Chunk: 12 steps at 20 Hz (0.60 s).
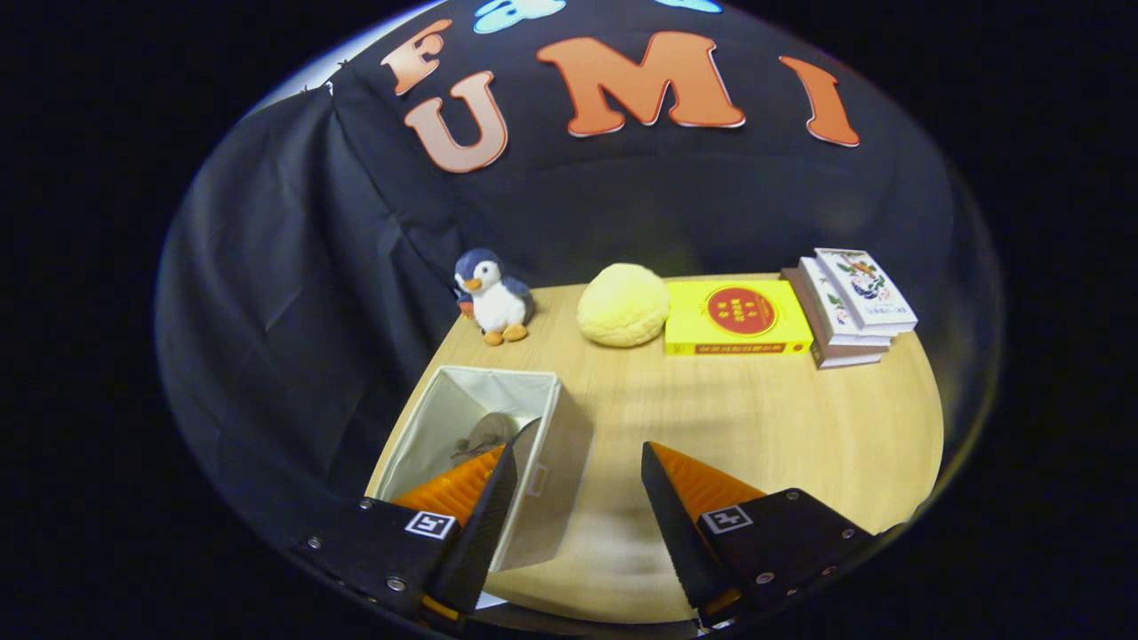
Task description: Open the storage box then place both shoes into the box .Put the left shoe in first, then the right shoe, with the right side of both shoes facing outward in a uniform manner.
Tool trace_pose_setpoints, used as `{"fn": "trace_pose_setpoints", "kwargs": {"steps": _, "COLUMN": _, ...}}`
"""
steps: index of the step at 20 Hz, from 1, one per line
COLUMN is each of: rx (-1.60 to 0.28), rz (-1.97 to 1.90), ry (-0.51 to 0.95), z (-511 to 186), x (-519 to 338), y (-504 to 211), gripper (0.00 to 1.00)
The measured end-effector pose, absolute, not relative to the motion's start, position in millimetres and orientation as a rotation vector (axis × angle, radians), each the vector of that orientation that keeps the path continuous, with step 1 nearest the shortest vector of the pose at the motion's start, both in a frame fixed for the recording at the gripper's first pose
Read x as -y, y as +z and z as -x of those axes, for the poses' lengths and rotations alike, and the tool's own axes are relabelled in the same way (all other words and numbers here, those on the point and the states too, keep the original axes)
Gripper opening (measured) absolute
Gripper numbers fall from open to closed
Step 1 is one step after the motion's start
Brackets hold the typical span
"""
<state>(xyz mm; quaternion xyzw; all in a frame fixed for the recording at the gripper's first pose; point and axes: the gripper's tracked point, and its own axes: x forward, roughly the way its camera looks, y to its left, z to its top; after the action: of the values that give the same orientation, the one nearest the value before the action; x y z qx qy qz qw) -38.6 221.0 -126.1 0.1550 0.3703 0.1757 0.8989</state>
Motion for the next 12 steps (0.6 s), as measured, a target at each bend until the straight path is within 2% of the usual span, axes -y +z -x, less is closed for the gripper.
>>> {"fn": "trace_pose_setpoints", "kwargs": {"steps": 7, "rx": -0.500, "rz": -0.265, "ry": 0.251, "z": 4, "x": -110, "y": -94, "gripper": 0.95}}
{"fn": "trace_pose_setpoints", "kwargs": {"steps": 12, "rx": -0.395, "rz": -0.228, "ry": 0.205, "z": -8, "x": -66, "y": -88, "gripper": 0.96}}
